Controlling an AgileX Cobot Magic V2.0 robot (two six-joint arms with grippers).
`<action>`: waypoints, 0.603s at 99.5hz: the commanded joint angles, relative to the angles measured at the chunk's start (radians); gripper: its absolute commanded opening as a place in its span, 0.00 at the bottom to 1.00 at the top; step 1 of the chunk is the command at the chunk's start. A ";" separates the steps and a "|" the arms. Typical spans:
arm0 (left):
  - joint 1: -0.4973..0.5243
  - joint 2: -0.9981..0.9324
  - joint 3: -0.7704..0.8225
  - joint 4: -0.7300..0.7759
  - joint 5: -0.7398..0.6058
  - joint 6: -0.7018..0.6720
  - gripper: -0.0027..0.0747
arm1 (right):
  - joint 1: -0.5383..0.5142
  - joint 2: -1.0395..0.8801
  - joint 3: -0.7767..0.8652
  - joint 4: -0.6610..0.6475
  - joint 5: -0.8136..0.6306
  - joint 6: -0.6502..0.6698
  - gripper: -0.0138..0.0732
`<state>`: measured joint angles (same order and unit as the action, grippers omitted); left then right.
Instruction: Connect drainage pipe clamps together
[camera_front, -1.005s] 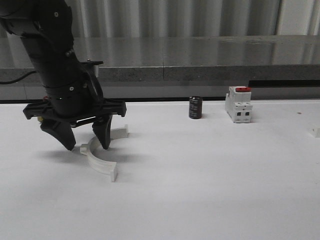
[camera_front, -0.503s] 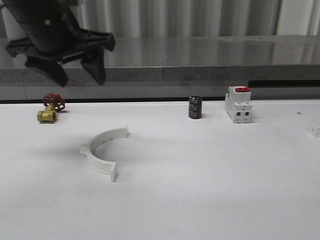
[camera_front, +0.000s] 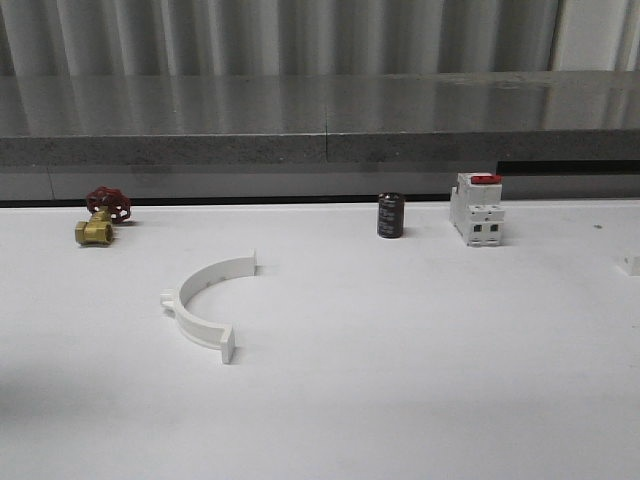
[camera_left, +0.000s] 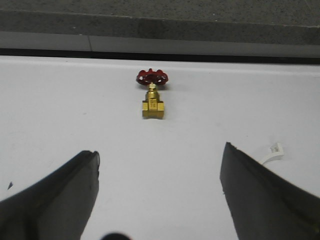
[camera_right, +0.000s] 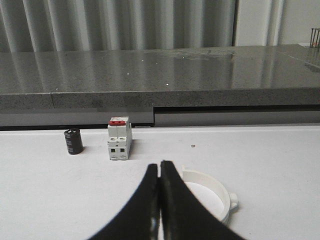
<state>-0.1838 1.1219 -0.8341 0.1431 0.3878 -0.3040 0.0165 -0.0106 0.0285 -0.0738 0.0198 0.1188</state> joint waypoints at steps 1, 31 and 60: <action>0.018 -0.119 0.051 0.006 -0.075 0.006 0.68 | 0.001 -0.019 -0.020 -0.002 -0.084 -0.003 0.08; 0.025 -0.479 0.232 -0.016 -0.063 0.006 0.63 | 0.001 -0.019 -0.020 -0.002 -0.084 -0.003 0.08; 0.025 -0.694 0.331 -0.016 -0.022 0.006 0.42 | 0.001 -0.019 -0.020 -0.002 -0.087 -0.003 0.08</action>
<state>-0.1620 0.4643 -0.5003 0.1347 0.4108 -0.2999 0.0165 -0.0106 0.0285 -0.0738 0.0198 0.1188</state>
